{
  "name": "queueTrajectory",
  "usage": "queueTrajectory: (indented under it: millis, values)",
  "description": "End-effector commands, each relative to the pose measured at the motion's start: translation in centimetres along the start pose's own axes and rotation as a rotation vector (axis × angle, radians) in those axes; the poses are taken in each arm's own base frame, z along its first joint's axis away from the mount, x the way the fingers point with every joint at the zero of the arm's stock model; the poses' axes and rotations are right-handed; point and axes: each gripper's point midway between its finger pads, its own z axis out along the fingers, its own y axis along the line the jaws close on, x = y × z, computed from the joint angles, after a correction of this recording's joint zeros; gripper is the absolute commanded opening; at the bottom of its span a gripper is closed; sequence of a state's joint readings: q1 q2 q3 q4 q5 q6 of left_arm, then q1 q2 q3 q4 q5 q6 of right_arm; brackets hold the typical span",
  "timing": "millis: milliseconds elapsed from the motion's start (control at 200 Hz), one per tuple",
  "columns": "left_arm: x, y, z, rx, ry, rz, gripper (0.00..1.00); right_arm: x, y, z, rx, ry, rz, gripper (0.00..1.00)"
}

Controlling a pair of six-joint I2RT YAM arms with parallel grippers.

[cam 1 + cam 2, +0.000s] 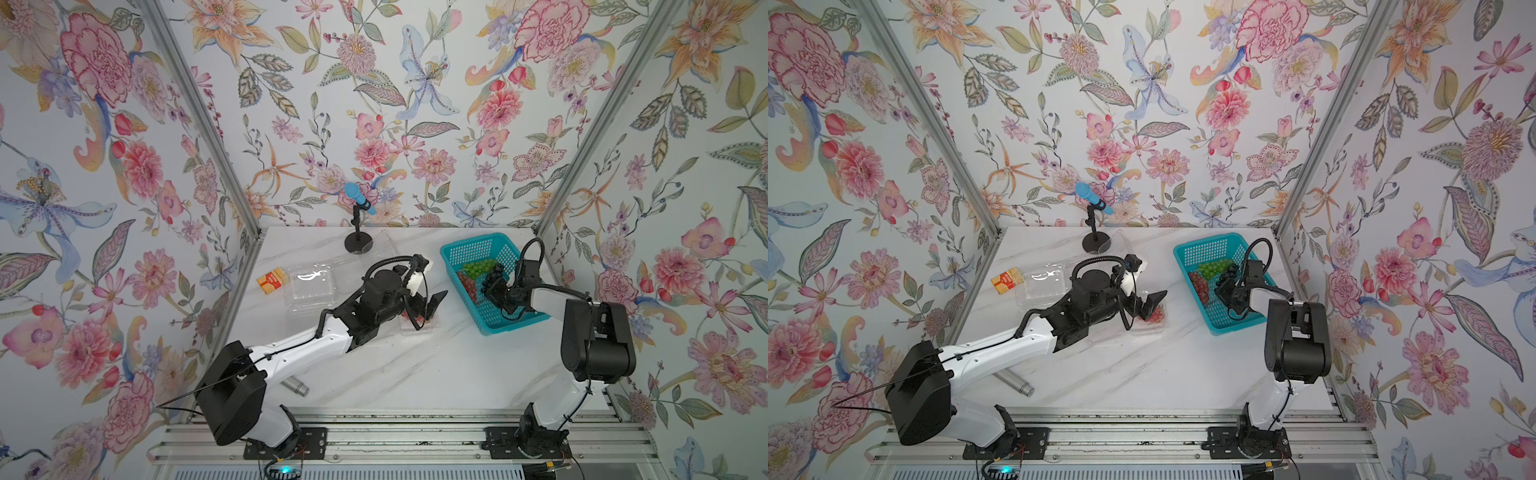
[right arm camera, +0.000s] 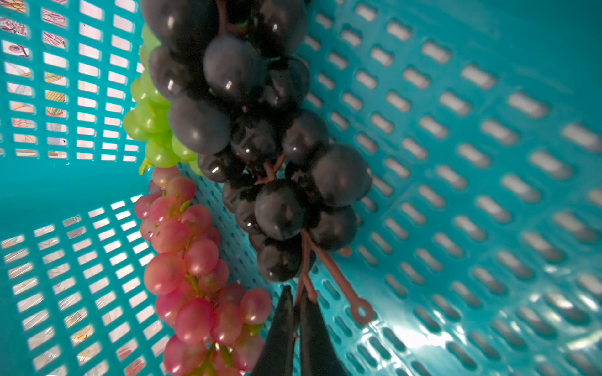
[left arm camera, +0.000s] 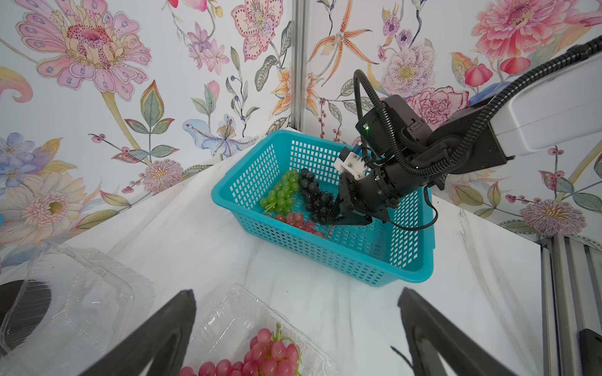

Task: Pack grapes into containers
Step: Pick up the grape from the basket.

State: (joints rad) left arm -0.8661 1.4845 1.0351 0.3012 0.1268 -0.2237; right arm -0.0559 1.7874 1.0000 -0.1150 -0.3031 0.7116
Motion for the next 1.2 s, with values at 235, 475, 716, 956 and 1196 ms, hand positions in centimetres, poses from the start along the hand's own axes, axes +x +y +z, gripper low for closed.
queueTrajectory:
  millis: [235, 475, 716, 956, 1196]
  values:
    - [-0.3, -0.9, -0.4, 0.021, -0.014, 0.009, 1.0, -1.3, 0.7, -1.9, -0.002, -0.036, -0.03, 0.0]
    - [-0.1, -0.7, -0.1, 0.01, -0.008, 0.013, 1.0, -2.8, 2.8, -4.1, -0.013, -0.068, -0.099, 0.0]
    - [0.1, 0.4, 0.1, -0.034, 0.012, -0.01, 1.0, -3.8, 6.1, -6.8, -0.042, -0.096, -0.178, 0.0]
    - [0.1, 1.3, 0.0, -0.051, 0.012, -0.046, 1.0, -4.3, 11.6, -11.0, -0.08, -0.17, -0.305, 0.0]
    - [0.4, 3.0, -1.0, -0.091, 0.006, -0.084, 1.0, -2.1, 17.8, -13.7, -0.168, -0.18, -0.408, 0.0]
